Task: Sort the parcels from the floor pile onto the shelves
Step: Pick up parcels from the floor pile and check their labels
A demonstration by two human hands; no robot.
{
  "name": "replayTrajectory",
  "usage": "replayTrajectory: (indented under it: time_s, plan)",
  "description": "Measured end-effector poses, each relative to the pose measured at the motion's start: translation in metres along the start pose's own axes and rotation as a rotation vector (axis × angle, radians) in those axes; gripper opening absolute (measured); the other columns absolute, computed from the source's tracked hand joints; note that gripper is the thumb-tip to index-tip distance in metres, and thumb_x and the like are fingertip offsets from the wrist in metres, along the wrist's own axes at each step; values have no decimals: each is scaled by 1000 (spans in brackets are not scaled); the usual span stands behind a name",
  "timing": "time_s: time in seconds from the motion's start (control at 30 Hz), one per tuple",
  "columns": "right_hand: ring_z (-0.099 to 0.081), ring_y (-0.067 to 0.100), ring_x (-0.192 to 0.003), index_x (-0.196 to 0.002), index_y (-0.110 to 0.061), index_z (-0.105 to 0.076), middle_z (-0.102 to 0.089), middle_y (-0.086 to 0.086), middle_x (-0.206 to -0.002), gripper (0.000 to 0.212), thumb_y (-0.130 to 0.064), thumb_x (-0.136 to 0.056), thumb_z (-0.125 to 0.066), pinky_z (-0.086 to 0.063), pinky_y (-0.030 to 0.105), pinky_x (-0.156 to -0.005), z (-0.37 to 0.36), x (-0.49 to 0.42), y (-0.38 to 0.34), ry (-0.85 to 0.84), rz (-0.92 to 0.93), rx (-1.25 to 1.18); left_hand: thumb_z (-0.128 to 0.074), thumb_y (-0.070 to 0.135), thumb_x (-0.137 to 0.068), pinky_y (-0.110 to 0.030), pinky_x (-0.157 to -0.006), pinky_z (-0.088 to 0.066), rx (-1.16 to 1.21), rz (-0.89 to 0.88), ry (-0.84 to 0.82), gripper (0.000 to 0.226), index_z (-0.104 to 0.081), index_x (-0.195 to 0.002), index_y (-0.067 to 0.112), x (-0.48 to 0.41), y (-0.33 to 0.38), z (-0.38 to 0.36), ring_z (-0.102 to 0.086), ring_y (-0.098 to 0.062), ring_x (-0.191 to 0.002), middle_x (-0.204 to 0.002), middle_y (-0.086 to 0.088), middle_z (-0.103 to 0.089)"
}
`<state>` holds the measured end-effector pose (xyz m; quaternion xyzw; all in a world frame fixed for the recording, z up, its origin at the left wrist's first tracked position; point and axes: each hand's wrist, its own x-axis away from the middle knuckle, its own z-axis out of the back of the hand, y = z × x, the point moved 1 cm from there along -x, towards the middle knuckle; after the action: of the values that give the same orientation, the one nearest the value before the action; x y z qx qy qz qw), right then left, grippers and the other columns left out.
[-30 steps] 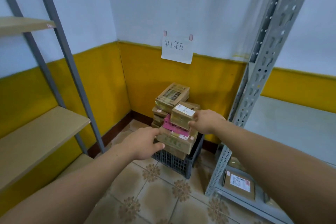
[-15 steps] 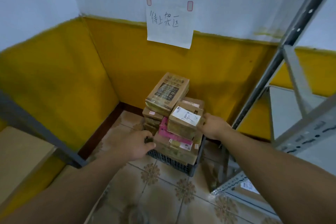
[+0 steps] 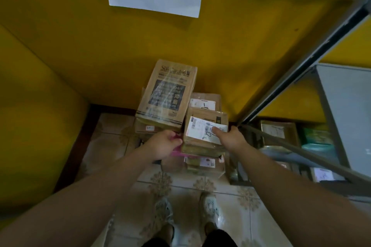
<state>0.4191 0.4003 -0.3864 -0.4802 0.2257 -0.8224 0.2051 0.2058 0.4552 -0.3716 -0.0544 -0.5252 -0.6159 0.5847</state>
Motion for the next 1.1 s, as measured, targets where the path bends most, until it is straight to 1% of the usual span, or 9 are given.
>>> replayTrajectory:
  time_s: [0.13, 0.27, 0.43, 0.53, 0.6, 0.77, 0.9, 1.0, 1.1]
  plan:
    - [-58, 28, -119, -143, -14, -45, -57, 5, -138, 76, -50, -82, -74, -50, 41, -99, -6, -23, 9, 3, -35, -132, -60, 22, -94, -36, -96, -50, 126, 52, -55, 25, -63, -116, 11, -27, 2, -9, -66, -18, -100, -113, -5, -69]
    - [-62, 27, -113, -141, -16, -41, -60, 4, -133, 77, -43, -79, -79, -52, 48, -99, -7, -33, 15, -39, -14, -214, -57, 28, -97, -35, -101, -46, 153, 66, -111, 35, -57, -130, 18, -33, 2, -14, -62, -19, -111, -125, 0, -64]
    - [-57, 21, -104, -144, -15, -31, -54, -2, -115, 77, -34, -84, -77, -51, 42, -95, -1, -32, 22, -14, 5, -232, -50, 27, -101, -35, -101, -46, 170, 56, -133, 40, -48, -140, 21, -23, 16, -21, -58, -19, -115, -131, 1, -60]
    - [-61, 21, -104, -141, -17, -38, -60, -1, -117, 72, -30, -83, -79, -52, 40, -91, 10, -34, 24, -18, -17, -352, -51, 26, -100, -39, -102, -46, 198, 33, -133, 40, -48, -139, 22, -19, 27, -27, -60, -19, -112, -129, 0, -61]
    - [-65, 25, -106, -138, -19, -43, -64, 3, -124, 68, -26, -82, -80, -55, 48, -94, 19, -37, 23, -28, -9, -403, -52, 27, -99, -41, -103, -46, 225, 31, -136, 44, -44, -142, 22, -20, 31, -31, -59, -18, -115, -133, 1, -58]
    - [-69, 23, -101, -128, -21, -53, -69, 3, -119, 44, -20, -89, -73, -58, 50, -89, 46, -31, 14, 3, 81, -335, -54, 26, -98, -25, -83, -45, 264, -17, -81, 37, -49, -135, 19, -17, 44, -31, -56, -11, -106, -127, 3, -57]
    - [-71, 20, -96, -126, -21, -52, -70, 1, -111, 37, -21, -93, -68, -60, 46, -83, 65, -20, -4, 60, 163, -403, -59, 41, -93, -45, -104, -43, 327, -62, -11, 48, -44, -135, 26, -14, 64, -15, -52, -19, -117, -120, 9, -55]
    - [-71, 17, -93, -125, -19, -53, -71, 1, -109, 38, -22, -92, -70, -61, 37, -78, 64, -8, -29, 26, 238, -422, -55, 45, -93, -47, -98, -45, 524, -22, -41, 59, -31, -144, 28, -12, 87, 1, -53, -23, -112, -113, 7, -54]
    - [-71, 20, -95, -127, -15, -53, -70, 1, -109, 44, -23, -89, -73, -60, 42, -82, 53, 5, -58, -19, 319, -408, -60, 41, -91, -47, -94, -48, 604, -32, -23, 56, -37, -142, 34, -10, 93, 19, -61, -25, -106, -120, 2, -62]
